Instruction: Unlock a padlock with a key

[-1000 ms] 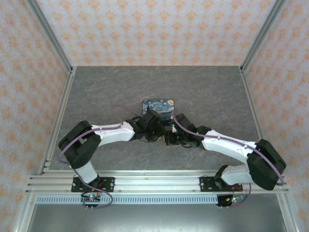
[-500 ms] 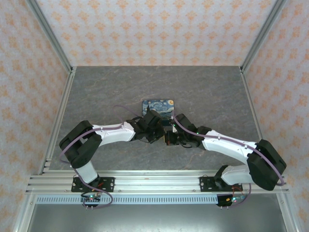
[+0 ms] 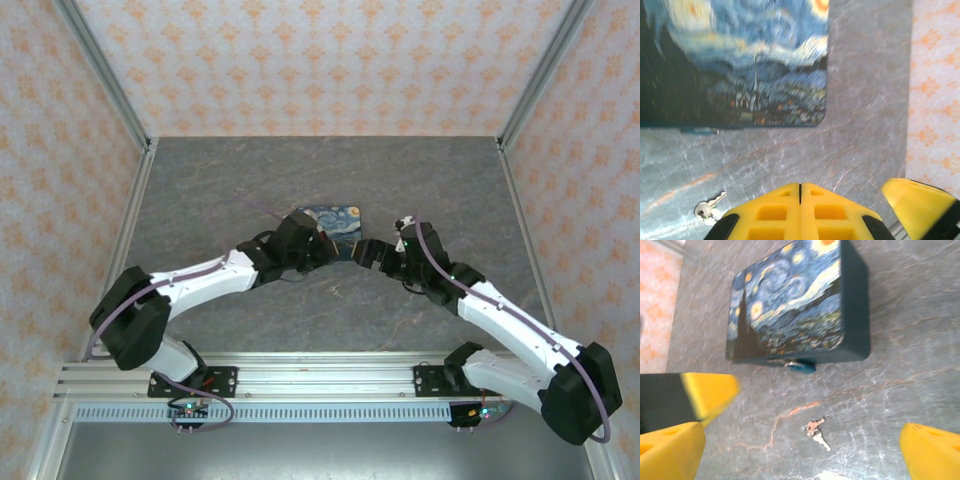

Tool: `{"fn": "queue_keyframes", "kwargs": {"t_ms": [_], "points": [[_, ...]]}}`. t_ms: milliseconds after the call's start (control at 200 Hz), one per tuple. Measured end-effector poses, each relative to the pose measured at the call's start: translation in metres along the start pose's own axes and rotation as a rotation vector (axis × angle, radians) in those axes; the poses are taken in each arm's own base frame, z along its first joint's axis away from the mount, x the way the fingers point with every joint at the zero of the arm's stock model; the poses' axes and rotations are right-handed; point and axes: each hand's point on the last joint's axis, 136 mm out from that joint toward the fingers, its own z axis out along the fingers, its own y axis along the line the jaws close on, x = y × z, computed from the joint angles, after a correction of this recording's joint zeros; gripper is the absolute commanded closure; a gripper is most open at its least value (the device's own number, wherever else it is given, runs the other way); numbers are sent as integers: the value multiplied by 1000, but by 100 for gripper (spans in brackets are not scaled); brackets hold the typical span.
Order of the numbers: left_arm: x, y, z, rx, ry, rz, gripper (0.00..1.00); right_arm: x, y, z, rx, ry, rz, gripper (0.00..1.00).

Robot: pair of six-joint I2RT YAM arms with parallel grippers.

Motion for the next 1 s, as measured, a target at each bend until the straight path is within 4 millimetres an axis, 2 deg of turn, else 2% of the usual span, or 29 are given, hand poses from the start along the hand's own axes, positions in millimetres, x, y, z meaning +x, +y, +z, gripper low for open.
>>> {"fn": "queue_keyframes", "kwargs": {"t_ms": [130,215,310,410,495,626,701,801,1001], "points": [[-17,-3,-13,7,-57,42,100,-17,-12,-2,19,-47,63,0],[-21,-3,-19,-1,-73,61,100,-22,-5,-1,-18,-53,74,13],[-24,-2,-26,-10,-90,63,100,-15,1,6,-59,-10,85,28],[-25,1,-33,-21,-109,59,88,3,-3,24,-63,75,100,34],[-25,10,-36,-43,-118,44,74,33,-11,38,-26,170,90,34],[-24,35,-35,-106,-120,8,42,72,-9,50,25,270,26,33],[-25,49,-35,-144,-122,-21,30,89,-12,56,68,310,-4,33],[-33,59,-38,-170,-140,-50,20,101,-16,64,129,333,-30,33],[-54,70,-50,-183,-190,-98,19,106,-10,77,212,332,-79,34]]}}
